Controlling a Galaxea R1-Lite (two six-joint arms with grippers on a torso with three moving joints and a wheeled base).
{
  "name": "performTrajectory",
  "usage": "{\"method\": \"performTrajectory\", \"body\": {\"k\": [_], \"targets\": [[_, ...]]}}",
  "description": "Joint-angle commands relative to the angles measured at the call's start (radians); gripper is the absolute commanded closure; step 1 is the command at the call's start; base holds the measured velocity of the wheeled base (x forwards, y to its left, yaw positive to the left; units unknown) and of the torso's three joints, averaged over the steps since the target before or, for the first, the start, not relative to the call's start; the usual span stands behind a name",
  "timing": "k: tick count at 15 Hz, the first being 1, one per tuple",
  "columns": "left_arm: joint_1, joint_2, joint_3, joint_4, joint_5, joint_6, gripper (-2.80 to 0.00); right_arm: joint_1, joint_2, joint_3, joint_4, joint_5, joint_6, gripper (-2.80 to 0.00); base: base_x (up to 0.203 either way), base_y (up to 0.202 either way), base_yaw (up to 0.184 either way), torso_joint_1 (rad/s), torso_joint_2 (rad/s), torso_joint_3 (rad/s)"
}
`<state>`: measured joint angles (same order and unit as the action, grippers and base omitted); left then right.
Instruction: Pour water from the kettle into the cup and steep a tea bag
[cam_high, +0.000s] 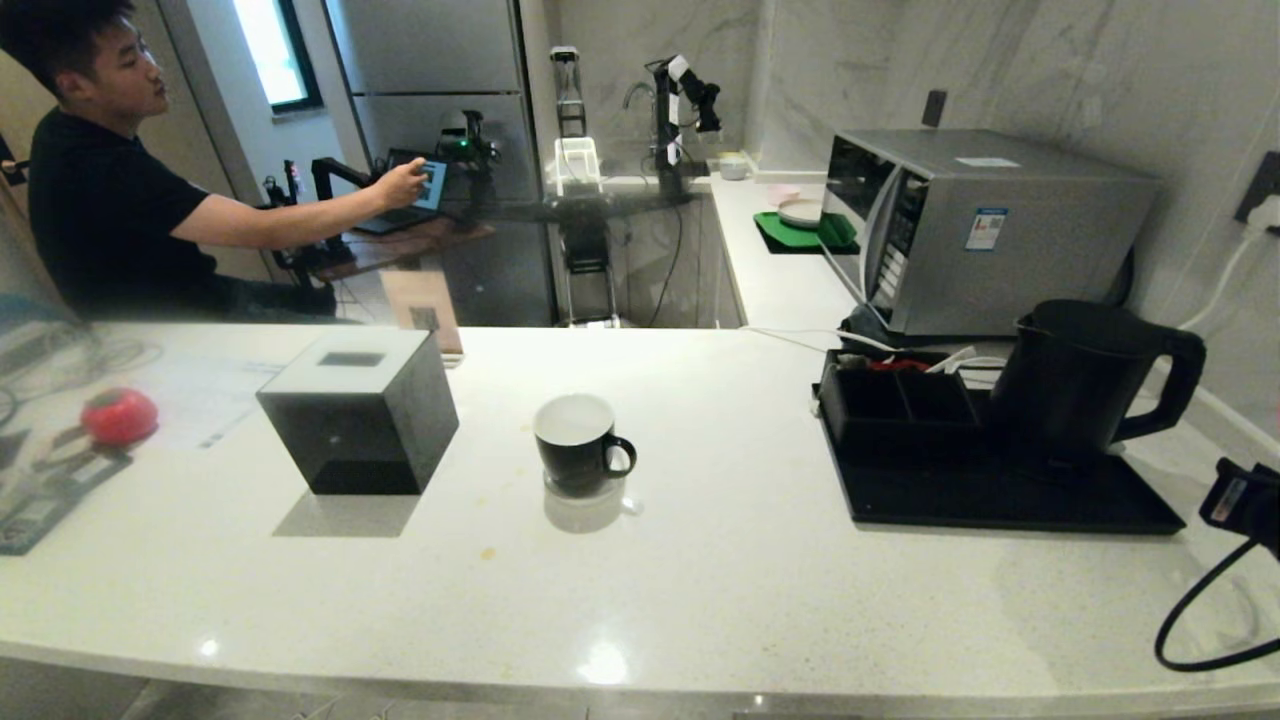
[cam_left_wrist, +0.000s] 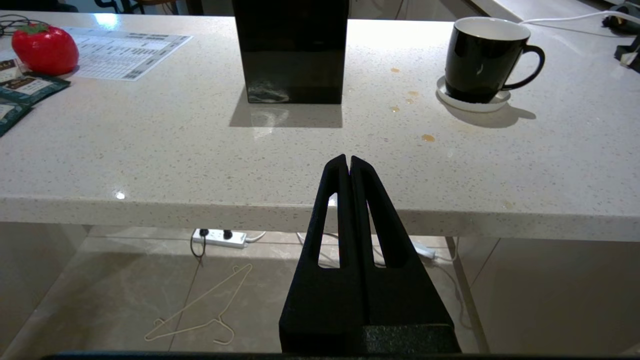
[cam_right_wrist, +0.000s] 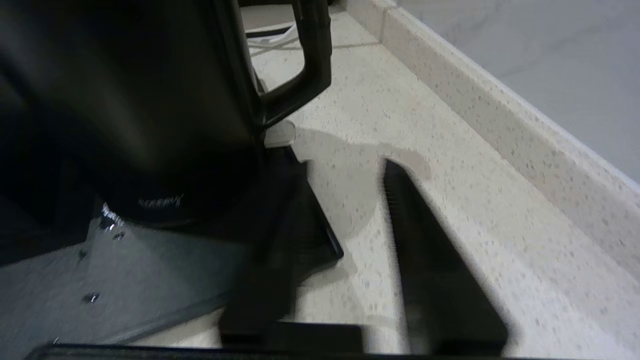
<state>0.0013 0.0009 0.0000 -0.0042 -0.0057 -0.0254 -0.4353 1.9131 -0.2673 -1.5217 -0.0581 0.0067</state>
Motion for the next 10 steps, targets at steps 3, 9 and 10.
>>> {"method": "performTrajectory", "body": {"k": [3,9,10], "targets": [[0.000,0.001,0.000,0.000,0.000,-0.001,0.00,0.000,0.022,-0.059,-0.045,-0.002,-0.002,-2.80,0.000,0.000,0.000,0.000,0.00,0.000],[0.000,0.001,0.000,0.000,0.000,-0.001,0.00,0.001,0.076,-0.164,-0.046,0.000,0.002,-2.80,0.000,0.000,0.000,0.000,0.00,0.000],[0.000,0.001,0.000,0.000,0.000,-0.001,0.00,0.001,0.093,-0.181,-0.046,0.000,0.003,-2.80,0.000,0.000,0.000,0.000,0.00,0.000]]}}
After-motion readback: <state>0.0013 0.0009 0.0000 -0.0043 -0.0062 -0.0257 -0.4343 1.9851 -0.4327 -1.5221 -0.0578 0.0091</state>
